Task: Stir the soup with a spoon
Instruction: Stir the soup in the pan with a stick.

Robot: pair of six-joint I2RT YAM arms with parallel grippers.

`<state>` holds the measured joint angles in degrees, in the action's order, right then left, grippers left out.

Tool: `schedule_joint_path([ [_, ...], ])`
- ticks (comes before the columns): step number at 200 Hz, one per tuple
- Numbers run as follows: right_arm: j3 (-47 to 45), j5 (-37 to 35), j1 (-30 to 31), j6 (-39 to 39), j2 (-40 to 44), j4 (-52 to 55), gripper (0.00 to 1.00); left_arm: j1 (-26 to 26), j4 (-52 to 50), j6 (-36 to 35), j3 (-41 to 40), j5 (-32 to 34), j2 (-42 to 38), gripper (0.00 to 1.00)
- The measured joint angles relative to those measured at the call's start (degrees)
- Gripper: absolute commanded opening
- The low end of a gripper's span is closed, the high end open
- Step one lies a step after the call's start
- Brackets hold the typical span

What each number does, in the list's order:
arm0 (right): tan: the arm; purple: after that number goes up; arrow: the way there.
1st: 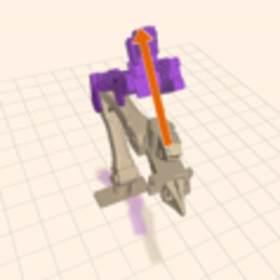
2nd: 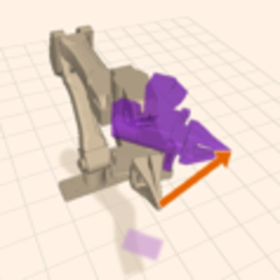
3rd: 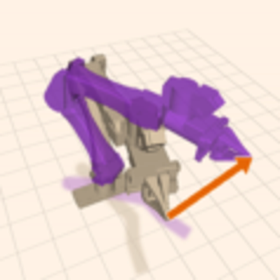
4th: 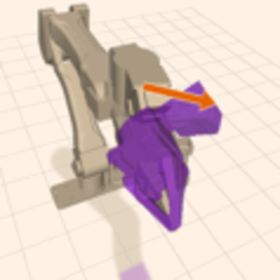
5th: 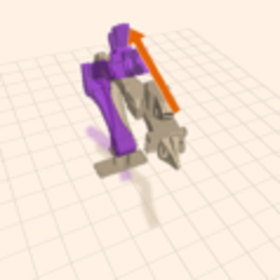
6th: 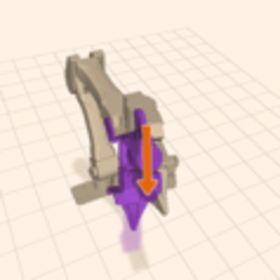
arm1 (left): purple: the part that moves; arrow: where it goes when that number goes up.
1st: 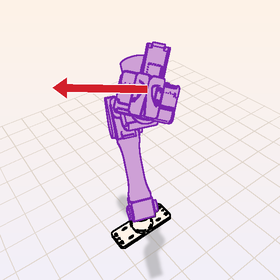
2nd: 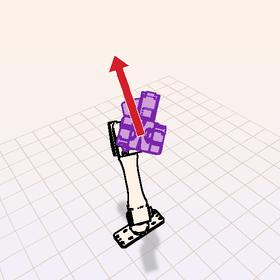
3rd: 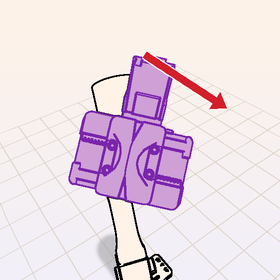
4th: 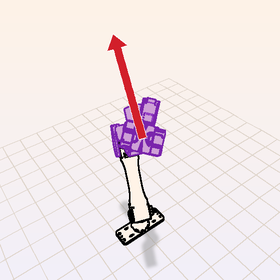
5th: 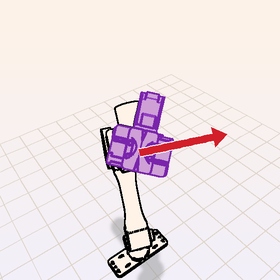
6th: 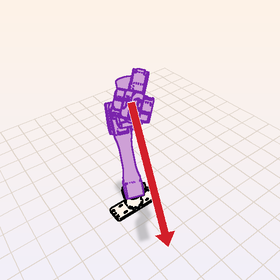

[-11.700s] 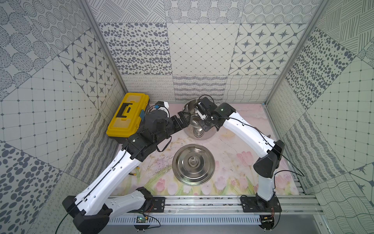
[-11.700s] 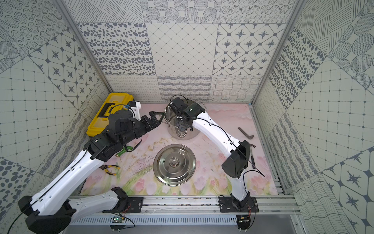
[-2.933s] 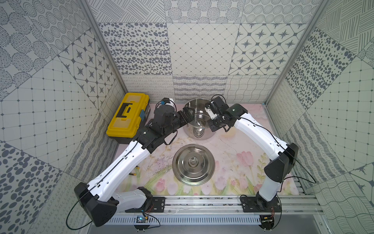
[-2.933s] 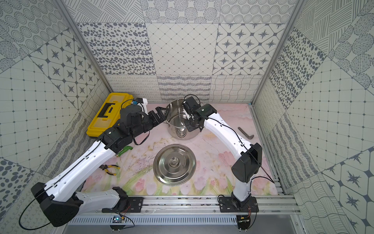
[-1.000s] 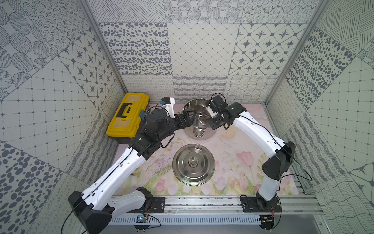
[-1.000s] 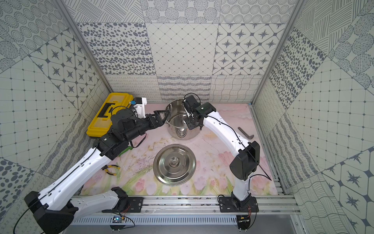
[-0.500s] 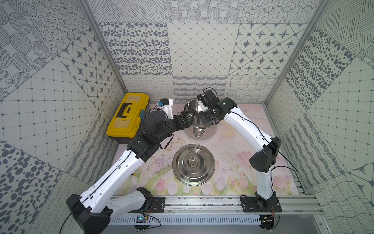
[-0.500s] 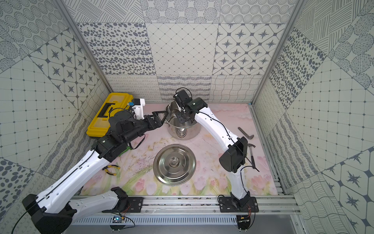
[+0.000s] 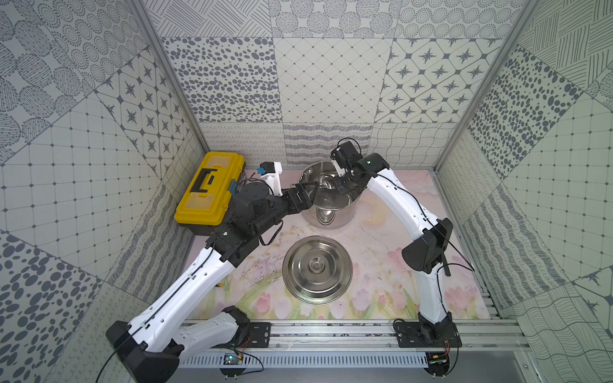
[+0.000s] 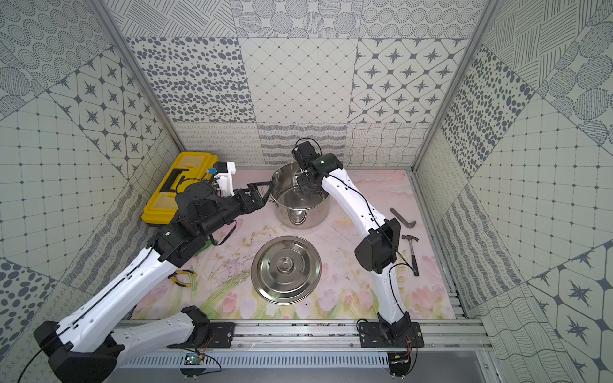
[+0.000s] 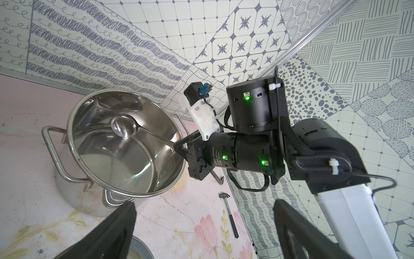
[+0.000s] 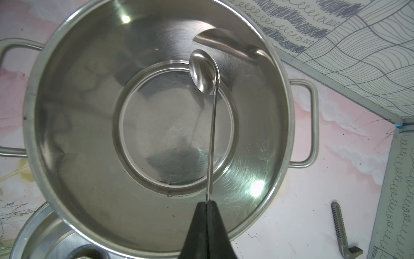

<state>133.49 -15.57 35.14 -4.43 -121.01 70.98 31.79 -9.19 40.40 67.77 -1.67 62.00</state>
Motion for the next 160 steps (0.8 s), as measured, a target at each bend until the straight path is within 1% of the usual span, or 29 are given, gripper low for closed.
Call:
schedule_joint_path([
  [16, -1.2, -0.6, -0.5, 0.6, 0.3, -0.2, 0.0, 0.0, 0.0, 0.0, 0.0, 0.0, 0.2, 1.0],
  [54, -8.6, -1.2, -0.3, 1.9, 3.1, 0.0, 0.0, 0.0, 0.0, 0.0, 0.0, 0.0, 0.7, 0.99],
  [106, -18.7, -0.7, 0.1, 1.7, 12.2, -0.7, 0.0, 0.0, 1.1, 0.0, 0.0, -0.1, 1.7, 0.99],
  [132, -22.6, 0.4, 1.2, 0.7, 16.0, -1.5, 0.0, 0.0, 1.2, 0.0, 0.0, -0.2, 2.2, 1.0],
  [160, -24.4, 1.6, 3.3, -0.8, 16.9, -2.4, 0.0, 0.0, 1.2, 0.0, 0.0, -0.3, 2.4, 0.99],
])
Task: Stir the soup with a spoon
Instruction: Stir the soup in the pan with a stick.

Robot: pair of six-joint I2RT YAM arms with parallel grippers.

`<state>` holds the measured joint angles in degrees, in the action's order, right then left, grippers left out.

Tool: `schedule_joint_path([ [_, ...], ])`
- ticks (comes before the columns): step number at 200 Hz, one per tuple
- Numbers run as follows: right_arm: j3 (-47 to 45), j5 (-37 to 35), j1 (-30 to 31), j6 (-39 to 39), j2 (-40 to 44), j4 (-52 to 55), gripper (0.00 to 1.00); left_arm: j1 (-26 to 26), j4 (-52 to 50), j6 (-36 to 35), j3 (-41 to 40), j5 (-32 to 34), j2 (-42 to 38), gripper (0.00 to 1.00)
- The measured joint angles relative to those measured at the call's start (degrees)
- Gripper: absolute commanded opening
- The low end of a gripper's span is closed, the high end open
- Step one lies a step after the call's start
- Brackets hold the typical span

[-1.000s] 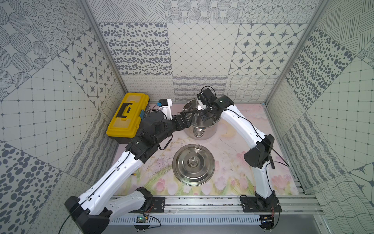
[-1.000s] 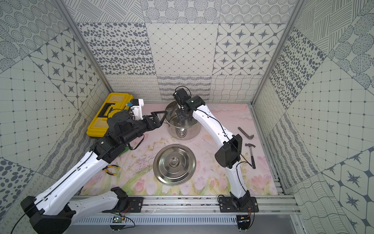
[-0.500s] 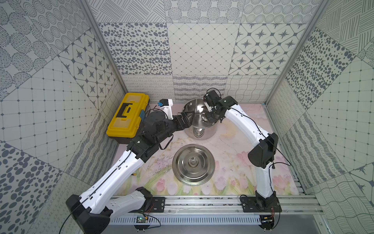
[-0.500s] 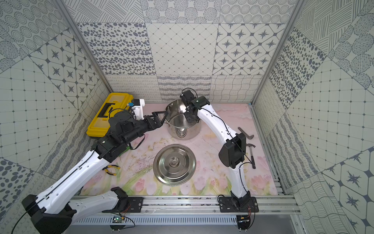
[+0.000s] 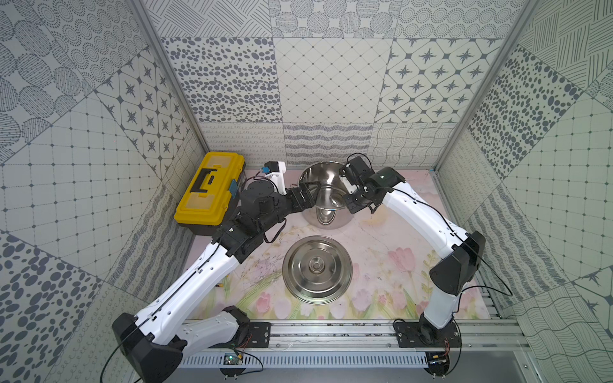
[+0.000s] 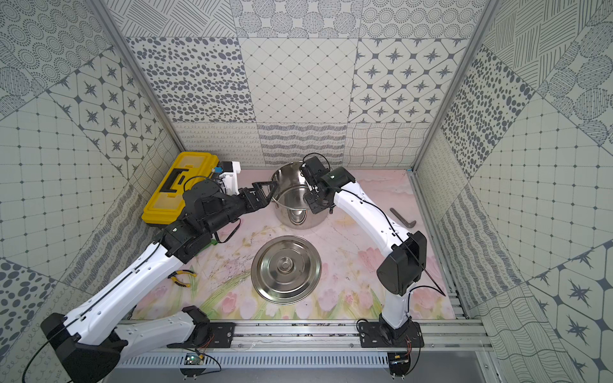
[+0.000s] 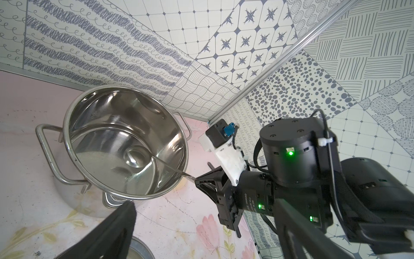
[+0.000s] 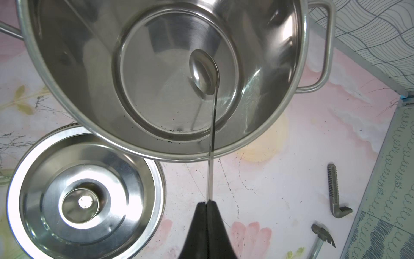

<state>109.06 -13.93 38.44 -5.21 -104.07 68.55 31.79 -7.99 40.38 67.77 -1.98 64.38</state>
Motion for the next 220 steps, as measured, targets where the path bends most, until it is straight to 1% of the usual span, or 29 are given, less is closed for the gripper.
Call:
schedule_joint_path([
  [27, 0.3, 1.5, 1.7, -1.6, -0.4, -0.6, 0.0, 0.0, 0.0, 0.0, 0.0, -0.2, 0.0, 1.0],
  [41, 2.3, 1.9, 2.4, -2.1, -1.8, -0.5, 0.0, 0.0, 0.0, 0.0, 0.0, -0.3, -0.1, 1.0],
  [90, 12.7, 1.7, 2.9, -2.6, -9.8, -1.1, 0.0, 0.0, -0.1, 0.0, 0.0, -0.3, -1.5, 1.0],
  [142, 24.2, -1.0, 2.1, -1.6, -17.7, 0.8, 0.0, 0.0, -0.3, 0.0, -0.8, -0.1, -3.6, 1.0],
  [176, 26.3, -2.1, -0.5, -0.8, -18.8, 2.4, 0.0, 0.0, -0.5, 0.0, -1.5, 0.3, -4.6, 0.99],
  [220, 25.2, -4.0, -3.6, 0.9, -18.5, 3.2, 0.0, 0.0, -0.4, 0.1, -1.8, 0.7, -4.9, 1.0],
])
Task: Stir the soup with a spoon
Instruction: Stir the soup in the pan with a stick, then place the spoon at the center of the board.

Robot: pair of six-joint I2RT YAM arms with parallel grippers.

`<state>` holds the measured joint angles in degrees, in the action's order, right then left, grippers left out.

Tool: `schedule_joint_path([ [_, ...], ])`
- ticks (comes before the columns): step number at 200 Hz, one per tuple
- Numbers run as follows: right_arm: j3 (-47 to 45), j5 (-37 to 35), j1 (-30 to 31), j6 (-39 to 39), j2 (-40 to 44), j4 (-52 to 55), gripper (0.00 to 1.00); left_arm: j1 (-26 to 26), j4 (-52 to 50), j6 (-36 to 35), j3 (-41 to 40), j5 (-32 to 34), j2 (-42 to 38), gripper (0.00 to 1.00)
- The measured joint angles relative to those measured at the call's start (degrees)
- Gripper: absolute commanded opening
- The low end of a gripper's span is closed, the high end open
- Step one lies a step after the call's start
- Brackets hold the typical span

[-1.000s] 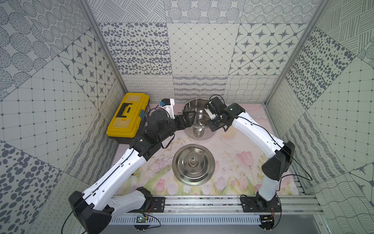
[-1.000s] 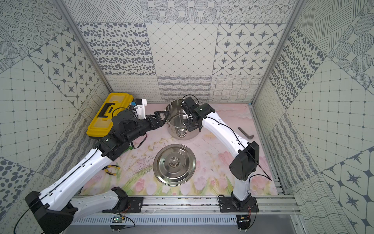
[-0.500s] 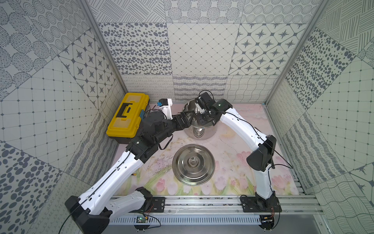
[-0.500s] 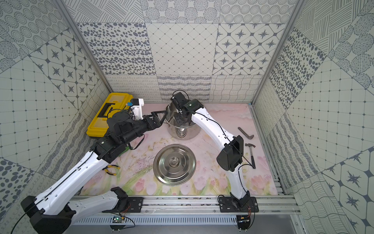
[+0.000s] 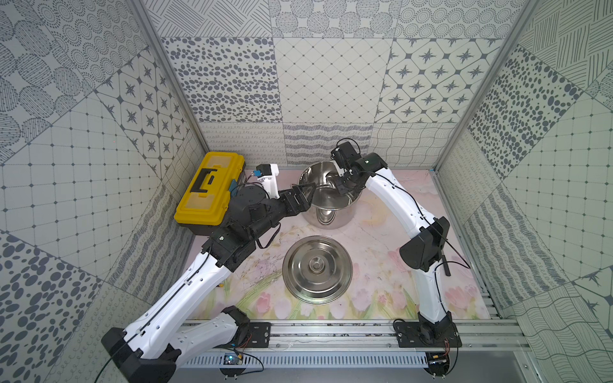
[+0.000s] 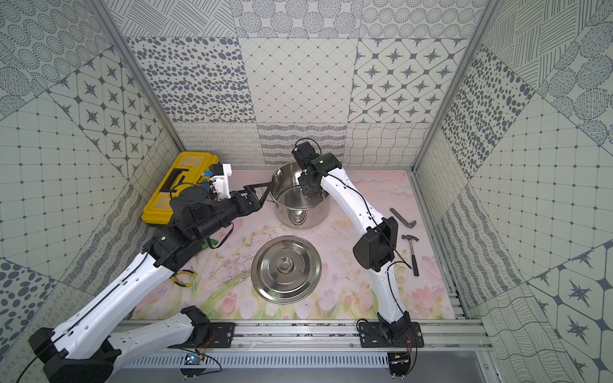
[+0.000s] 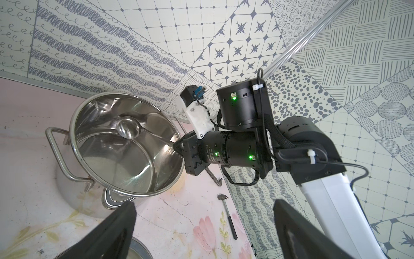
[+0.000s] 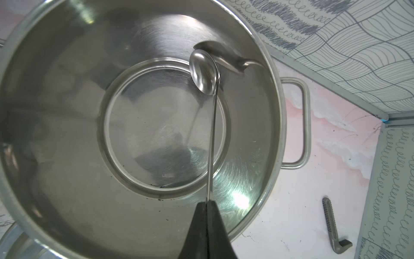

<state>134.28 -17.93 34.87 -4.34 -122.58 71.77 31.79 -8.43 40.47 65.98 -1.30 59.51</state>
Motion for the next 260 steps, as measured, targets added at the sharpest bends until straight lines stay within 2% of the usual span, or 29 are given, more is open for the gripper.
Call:
schedule_joint_path([
  [42, -9.1, -0.3, 0.0, 1.1, 4.5, 0.1, 0.0, 0.0, 0.1, 0.1, 0.0, 0.0, 0.7, 1.0],
  [96, -19.8, 1.7, 0.5, -0.2, 14.8, -0.9, 0.0, 0.0, 0.3, 0.7, 0.1, 0.0, 1.9, 1.0],
  [131, -22.7, 4.0, 2.5, -2.5, 18.2, -2.2, 0.0, 0.0, 0.4, 1.4, 0.1, -0.2, 2.3, 1.0],
  [188, -22.8, 9.2, 4.2, -7.3, 18.4, -4.2, 0.0, 0.0, 0.4, 2.0, 0.1, -0.5, 2.2, 0.99],
  [229, -22.6, 13.6, -0.1, -11.3, 20.7, -6.1, 0.0, 0.0, 0.4, 2.0, 0.1, -0.5, 1.1, 0.99],
  [260, -25.3, 17.8, -5.8, -13.9, 27.9, -8.7, 0.0, 0.0, 0.4, 2.0, 0.1, -0.5, 0.6, 1.0],
])
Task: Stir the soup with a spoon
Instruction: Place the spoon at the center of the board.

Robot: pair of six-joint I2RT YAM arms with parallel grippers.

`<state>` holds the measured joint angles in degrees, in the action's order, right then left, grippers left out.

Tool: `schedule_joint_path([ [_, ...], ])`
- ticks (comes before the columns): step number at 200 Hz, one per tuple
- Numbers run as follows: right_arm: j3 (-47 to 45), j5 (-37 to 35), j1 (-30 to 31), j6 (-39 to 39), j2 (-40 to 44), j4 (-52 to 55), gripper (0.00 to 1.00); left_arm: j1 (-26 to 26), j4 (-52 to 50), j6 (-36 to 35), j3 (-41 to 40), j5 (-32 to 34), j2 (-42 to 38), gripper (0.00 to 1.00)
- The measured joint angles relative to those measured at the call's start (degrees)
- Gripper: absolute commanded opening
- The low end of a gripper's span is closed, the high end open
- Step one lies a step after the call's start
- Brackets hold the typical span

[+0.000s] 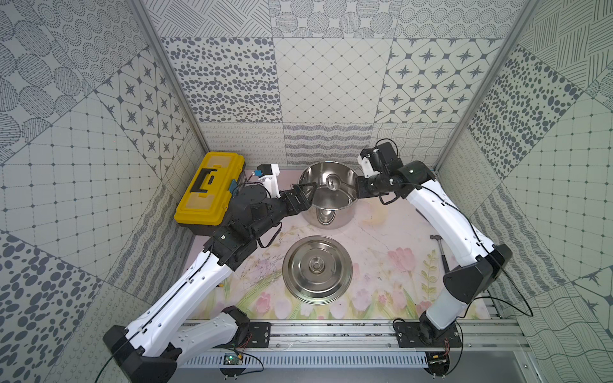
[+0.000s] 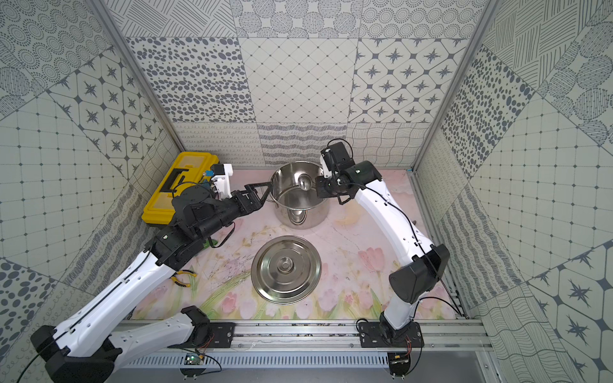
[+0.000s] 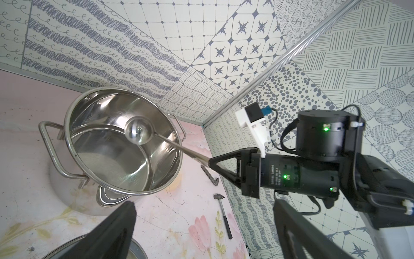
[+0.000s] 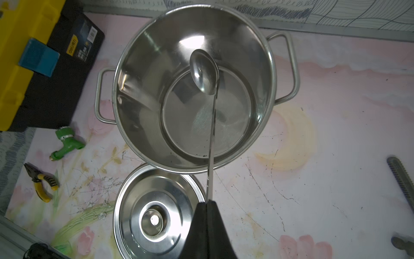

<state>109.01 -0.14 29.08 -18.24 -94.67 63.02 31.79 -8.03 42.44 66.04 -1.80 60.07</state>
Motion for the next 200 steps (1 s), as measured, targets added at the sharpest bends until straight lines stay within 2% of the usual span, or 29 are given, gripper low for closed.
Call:
schedule_joint_path([
  [57, -14.4, 8.8, -12.8, -6.3, 17.6, -8.0, 0.0, 0.0, 0.0, -0.2, 0.0, -0.4, 0.5, 1.0],
  [90, -23.8, 12.3, -21.6, -10.8, 23.8, -14.0, 0.0, 0.0, 0.1, -0.2, 0.0, -0.9, 1.4, 1.0],
  [113, -33.6, 14.9, -26.2, -16.3, 26.5, -20.6, 0.0, 0.0, 0.1, -0.1, 0.0, -1.0, 1.7, 0.99],
  [165, -59.6, 19.2, -28.6, -34.8, 26.3, -42.8, 0.0, 0.0, 0.0, 0.1, -0.3, -1.2, 1.3, 0.99],
  [200, -70.1, 18.0, -28.6, -44.9, 25.7, -57.4, 0.0, 0.0, 0.0, 0.6, -1.1, -1.1, 0.2, 1.0],
])
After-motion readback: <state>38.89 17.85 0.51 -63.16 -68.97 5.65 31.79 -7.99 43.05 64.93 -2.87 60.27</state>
